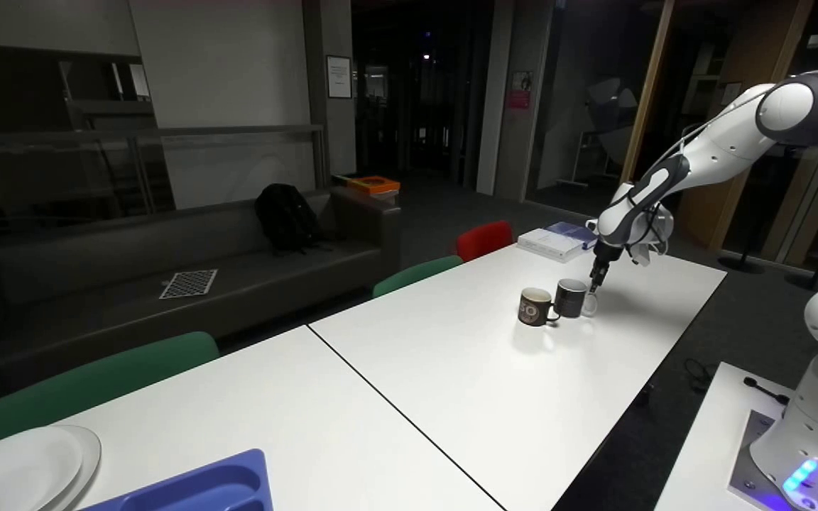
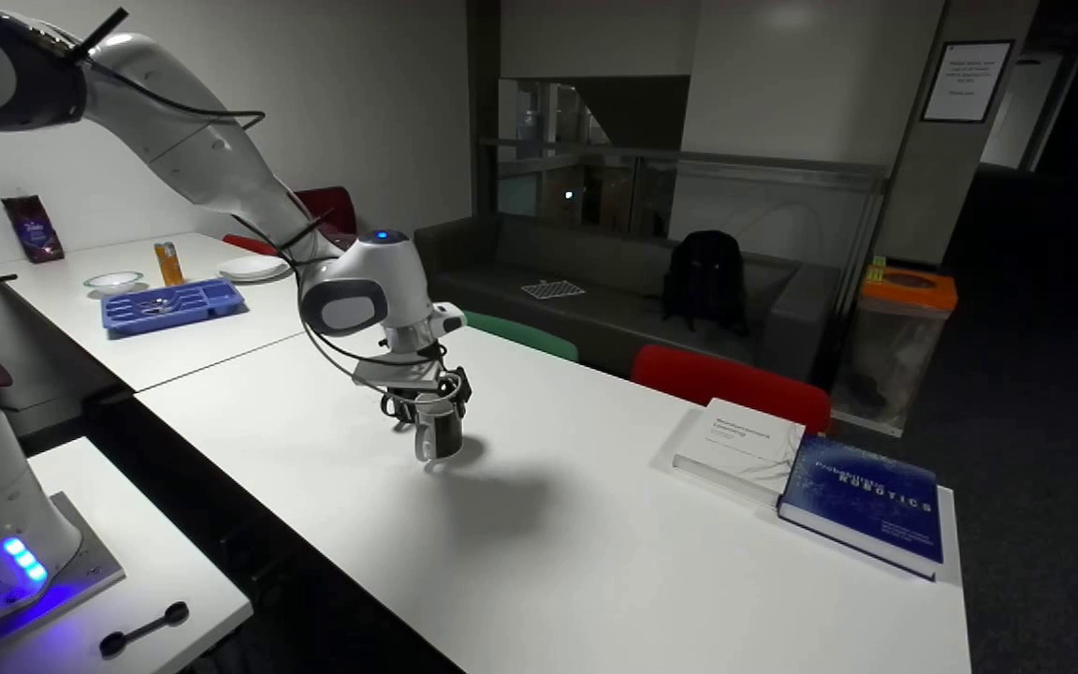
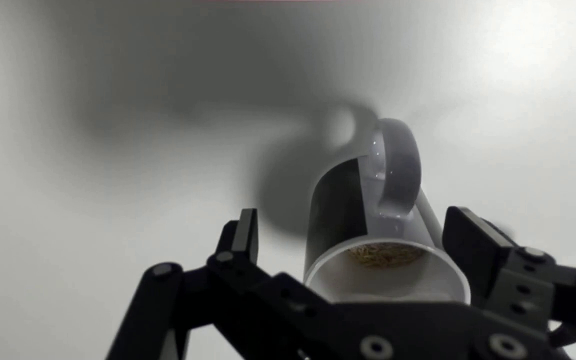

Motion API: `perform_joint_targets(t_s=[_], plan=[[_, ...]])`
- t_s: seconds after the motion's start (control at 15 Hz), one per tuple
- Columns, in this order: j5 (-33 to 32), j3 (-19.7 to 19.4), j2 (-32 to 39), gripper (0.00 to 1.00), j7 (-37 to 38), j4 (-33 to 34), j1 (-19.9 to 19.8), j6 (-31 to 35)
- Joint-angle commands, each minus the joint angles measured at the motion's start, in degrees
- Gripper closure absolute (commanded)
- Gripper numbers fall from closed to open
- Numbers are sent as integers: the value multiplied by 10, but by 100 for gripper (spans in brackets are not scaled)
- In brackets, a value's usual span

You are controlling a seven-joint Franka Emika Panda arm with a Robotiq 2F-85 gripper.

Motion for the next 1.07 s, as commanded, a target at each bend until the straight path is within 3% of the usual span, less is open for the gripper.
perform_joint_targets(t_s=[0.0,0.33,0.53,0.67,1.0], plan=[[-1,-31,-54,0,-4,-8,27,-16],[-53,-99,-101,0,70,-17,88,-2],[-95,-127,-138,0,122,-22,112,-31],[-108,-133,-167,0,133,-25,119,-62],[-64,-136,-229,0,102,-26,132,-146]])
